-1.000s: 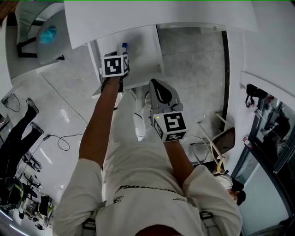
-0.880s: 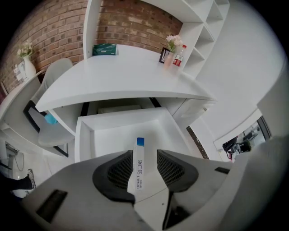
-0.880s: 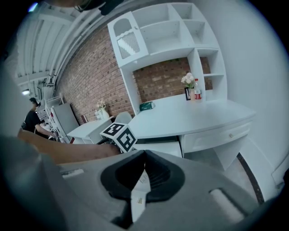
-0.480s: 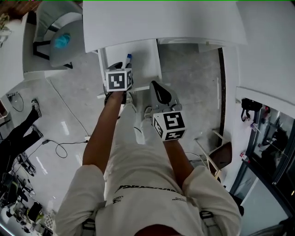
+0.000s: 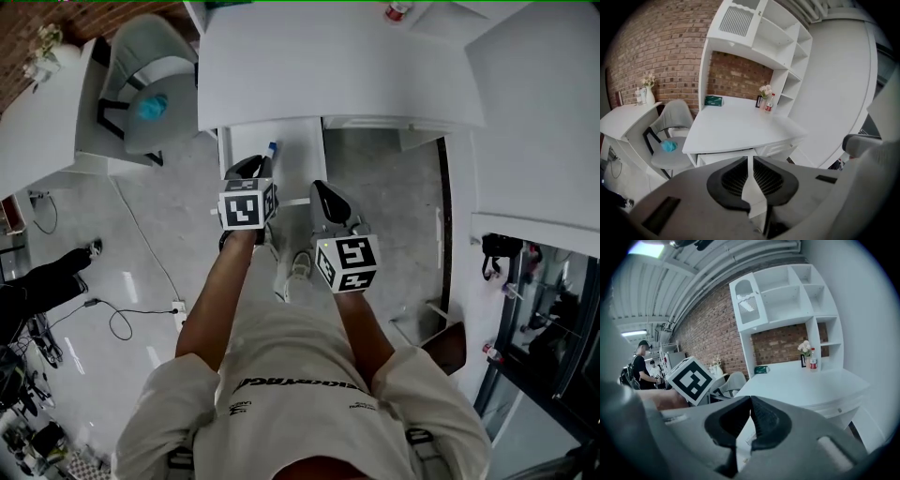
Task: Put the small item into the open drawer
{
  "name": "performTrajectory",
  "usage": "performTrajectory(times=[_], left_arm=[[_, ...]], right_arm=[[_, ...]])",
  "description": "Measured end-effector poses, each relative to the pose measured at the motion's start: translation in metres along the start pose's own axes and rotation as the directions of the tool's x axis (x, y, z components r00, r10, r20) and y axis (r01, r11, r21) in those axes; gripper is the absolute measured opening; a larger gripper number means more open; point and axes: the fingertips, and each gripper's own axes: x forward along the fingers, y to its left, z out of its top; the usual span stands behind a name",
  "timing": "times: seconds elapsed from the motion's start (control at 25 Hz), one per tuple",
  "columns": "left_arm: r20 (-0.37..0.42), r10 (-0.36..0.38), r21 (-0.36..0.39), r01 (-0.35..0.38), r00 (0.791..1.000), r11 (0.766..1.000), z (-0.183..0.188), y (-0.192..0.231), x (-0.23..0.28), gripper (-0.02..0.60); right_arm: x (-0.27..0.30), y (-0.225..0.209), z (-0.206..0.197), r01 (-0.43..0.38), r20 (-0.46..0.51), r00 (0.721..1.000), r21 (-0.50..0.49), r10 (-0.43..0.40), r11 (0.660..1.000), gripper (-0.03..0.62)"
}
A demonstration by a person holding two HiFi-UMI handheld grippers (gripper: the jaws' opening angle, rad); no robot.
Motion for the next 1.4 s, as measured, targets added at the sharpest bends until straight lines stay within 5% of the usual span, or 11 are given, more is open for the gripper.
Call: performTrajectory(times=[0.24, 0.48, 1.4], left_arm=[[0.104, 0.001, 0.063, -0.008, 0.995, 0.998, 0.021, -0.024, -0.051, -0.002], [0.177, -0.074, 0.126, 0.052, 0.981, 0.991, 0.037, -0.054, -0.099, -0.002], [0.418, -0.098, 0.169, 0.028, 0.903, 0.985, 0.081, -0.084, -0.209, -0.002]], right_arm=[[-0.025, 0.013, 0.025, -0.015, 0.043, 0.999, -0.017, 0.016, 1.000, -0.005], [-0.049, 0.028, 0.053, -0.014, 0.093, 0.995, -0.067, 0.020, 0.998, -0.005], [-0.092, 0.053, 0.118, -0.027, 0.235, 0.971, -0.116, 0.054, 0.993, -0.005]])
